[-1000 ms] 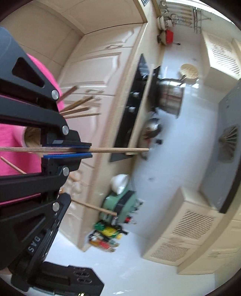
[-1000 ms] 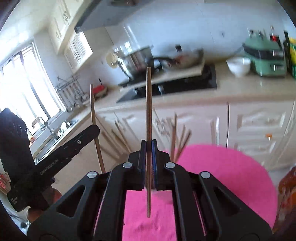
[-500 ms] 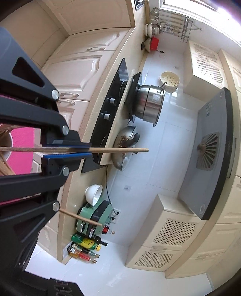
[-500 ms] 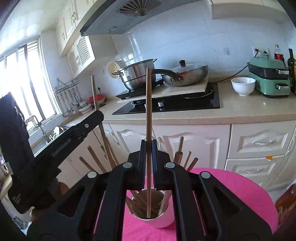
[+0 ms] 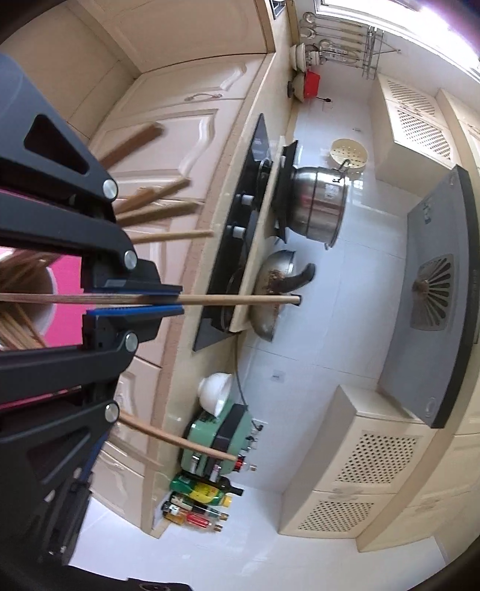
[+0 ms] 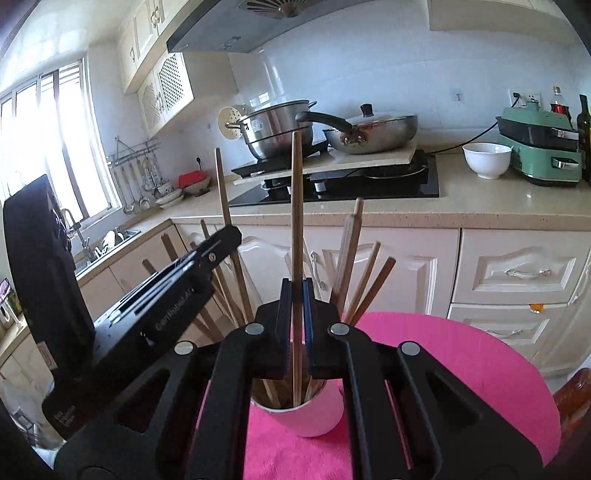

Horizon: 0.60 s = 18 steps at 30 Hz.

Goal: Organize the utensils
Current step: 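Open both grippers and pull them back from the cup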

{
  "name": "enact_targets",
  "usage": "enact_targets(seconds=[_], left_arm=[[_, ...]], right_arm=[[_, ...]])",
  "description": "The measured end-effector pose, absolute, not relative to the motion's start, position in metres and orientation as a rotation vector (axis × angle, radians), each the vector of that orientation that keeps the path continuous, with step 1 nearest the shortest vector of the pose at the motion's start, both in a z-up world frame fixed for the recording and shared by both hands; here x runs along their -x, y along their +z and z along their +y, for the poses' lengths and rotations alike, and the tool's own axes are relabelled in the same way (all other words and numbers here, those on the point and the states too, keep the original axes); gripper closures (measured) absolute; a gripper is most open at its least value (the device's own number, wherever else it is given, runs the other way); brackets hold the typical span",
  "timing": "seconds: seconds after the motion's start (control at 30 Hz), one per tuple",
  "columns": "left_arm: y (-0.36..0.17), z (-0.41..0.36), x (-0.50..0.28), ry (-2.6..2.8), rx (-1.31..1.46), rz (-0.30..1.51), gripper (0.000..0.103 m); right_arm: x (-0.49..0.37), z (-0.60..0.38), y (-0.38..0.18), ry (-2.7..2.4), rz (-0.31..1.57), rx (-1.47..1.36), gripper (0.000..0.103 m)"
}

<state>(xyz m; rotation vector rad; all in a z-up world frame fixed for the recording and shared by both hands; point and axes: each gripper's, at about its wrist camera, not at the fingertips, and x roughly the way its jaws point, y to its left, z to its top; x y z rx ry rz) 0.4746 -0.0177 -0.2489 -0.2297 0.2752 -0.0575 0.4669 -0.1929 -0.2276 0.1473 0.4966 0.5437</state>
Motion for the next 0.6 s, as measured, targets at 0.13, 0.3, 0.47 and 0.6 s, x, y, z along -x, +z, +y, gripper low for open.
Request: enact_targets(seconds=[0.13,0.3,0.47,0.6], left_arm=[[-0.258,-0.015,-0.464,-0.053,0.216,0.327,0.098],[-0.272,-0.012,-0.455,-0.049,0.22,0.41,0.097],[-0.276,-0.013,-0.452,-0.031,0.205,0.463,0.096],[-0.276,-0.01,-0.447,-0.019,0.211,0.507,0.092]], right_arm=[[-0.464,-0.193,-0.234,0.543,0.512,-0.135,0.097],[-0.462,-0.191,-0.243,0.544,0.541,-0.117,0.097],[-0.461,-0.187,-0.254,0.55,0.572,-0.097,0.096],[-0.461,-0.188,-0.264,0.555,0.602,-0.088,0.096]])
